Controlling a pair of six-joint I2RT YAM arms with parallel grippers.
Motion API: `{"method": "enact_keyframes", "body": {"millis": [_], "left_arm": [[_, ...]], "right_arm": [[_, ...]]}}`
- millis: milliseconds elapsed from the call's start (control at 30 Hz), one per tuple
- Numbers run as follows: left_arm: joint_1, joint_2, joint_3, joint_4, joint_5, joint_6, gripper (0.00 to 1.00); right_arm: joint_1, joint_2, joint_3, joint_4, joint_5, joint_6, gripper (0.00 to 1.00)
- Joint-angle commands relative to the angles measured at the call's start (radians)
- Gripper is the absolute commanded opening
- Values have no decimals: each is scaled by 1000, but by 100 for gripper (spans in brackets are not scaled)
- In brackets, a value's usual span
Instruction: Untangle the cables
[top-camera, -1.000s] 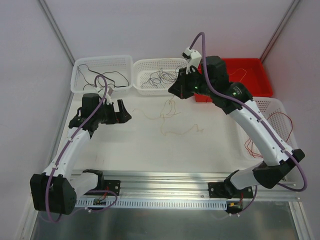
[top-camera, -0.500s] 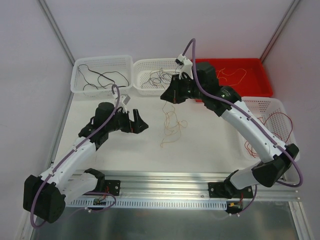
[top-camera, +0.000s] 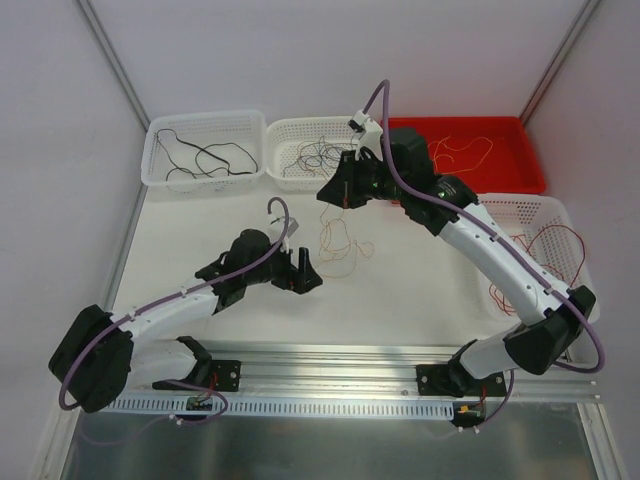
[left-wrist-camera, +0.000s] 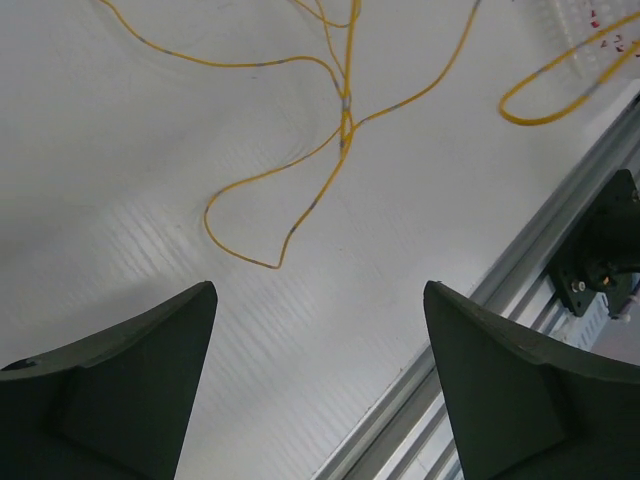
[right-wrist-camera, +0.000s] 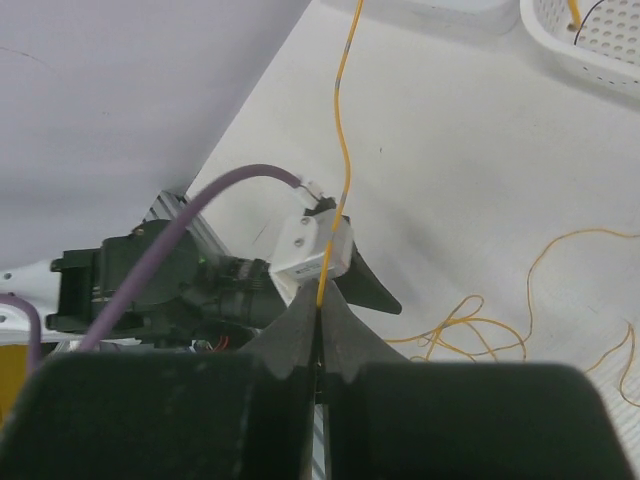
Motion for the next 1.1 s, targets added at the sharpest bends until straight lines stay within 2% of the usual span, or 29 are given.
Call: {"method": "enact_keyframes", "body": {"millis": [0, 300, 333, 400, 433, 500, 533, 600, 700, 900, 1067], "left_arm": [[-15, 75, -12, 151, -56, 2, 84], [-46, 265, 39, 268, -70, 5, 67], [-49, 293, 46, 273, -65, 3, 56], [-50, 316, 63, 276, -47, 0, 43], [-52, 325, 66, 276, -44, -3, 27], [-50, 330, 66, 256, -82, -4, 5], [-50, 325, 65, 235, -126, -9, 0], [-35, 298, 68, 141, -224, -15, 0], [24, 262, 63, 31, -269, -46, 0], [228, 181, -12, -69, -240, -202, 0], [339, 100, -49, -175, -266, -256, 0]], "right_arm": [[12, -47, 13, 64, -22, 25, 1], [12, -79, 13, 59, -23, 29, 1], [12, -85, 14, 55, -22, 28, 1], [13, -93, 14, 47, -11, 14, 1], [12, -105, 14, 36, -5, 8, 1], [9, -119, 17, 20, 19, -29, 1], [1, -132, 22, -9, 30, -46, 1], [-37, -157, 23, -45, 53, -64, 1], [-132, -209, -1, -53, 24, -52, 1], [-318, -304, -4, -135, 27, -90, 1], [-451, -346, 0, -200, 18, -133, 1]]}}
